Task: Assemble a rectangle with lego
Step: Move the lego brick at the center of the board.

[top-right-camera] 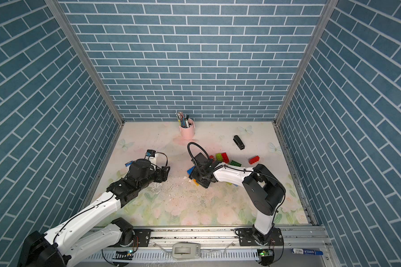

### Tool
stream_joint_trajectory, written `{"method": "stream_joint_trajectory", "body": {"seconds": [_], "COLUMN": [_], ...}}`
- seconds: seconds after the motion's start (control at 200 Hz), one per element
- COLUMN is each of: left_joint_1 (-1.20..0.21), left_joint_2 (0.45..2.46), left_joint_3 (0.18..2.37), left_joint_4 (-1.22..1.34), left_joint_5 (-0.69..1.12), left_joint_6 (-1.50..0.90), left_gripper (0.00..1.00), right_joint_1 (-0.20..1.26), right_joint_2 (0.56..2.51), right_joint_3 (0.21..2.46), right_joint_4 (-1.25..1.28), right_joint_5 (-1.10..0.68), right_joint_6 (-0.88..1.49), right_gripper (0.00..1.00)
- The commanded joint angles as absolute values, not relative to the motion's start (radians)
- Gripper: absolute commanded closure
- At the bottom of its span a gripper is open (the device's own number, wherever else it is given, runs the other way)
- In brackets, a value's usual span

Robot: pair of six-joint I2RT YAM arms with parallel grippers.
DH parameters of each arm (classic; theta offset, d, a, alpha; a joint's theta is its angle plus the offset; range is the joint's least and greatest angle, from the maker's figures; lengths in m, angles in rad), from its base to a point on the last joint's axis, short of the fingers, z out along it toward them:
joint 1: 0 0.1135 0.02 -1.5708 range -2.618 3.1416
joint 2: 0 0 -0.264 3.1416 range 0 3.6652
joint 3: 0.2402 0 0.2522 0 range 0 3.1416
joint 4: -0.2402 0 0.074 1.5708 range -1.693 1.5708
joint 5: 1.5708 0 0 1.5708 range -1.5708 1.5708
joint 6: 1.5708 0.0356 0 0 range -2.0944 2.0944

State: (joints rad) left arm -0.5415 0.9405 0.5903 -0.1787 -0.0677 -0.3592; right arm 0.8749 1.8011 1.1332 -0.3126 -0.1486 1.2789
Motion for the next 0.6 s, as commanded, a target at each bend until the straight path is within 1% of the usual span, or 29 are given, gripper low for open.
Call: {"method": "stream_joint_trajectory", "body": {"seconds": [0.0,0.125,0.28,0.42,0.595], "left_joint_1": [-0.542,-0.542,-0.541,-0.540,-0.538], "left_joint_2": [0.922,0.910,0.908,0.901,0.884], "left_joint_3": [0.581,0.573,0.574,0.577,0.582], "left_joint_4": [-0.212,-0.216,-0.221,-0.233,-0.261], "left_joint_5": [-0.088,-0.090,-0.091,-0.099,-0.111], "left_joint_6": [-0.349,-0.350,-0.352,-0.354,-0.352], "left_gripper": [0.24,0.24,0.24,0.24,0.24], "right_joint_1": [0.851,0.806,0.797,0.799,0.805], "right_joint_2": [1.833,1.869,1.947,2.016,2.054], "right_joint_3": [1.193,1.243,1.362,1.448,1.481], "right_joint_4": [-0.392,-0.399,-0.419,-0.401,-0.366], "right_joint_5": [-0.146,-0.185,-0.217,-0.244,-0.273], "right_joint_6": [1.198,1.137,1.079,1.073,1.091], "right_gripper": [0.30,0.30,0.30,0.30,0.31]}}
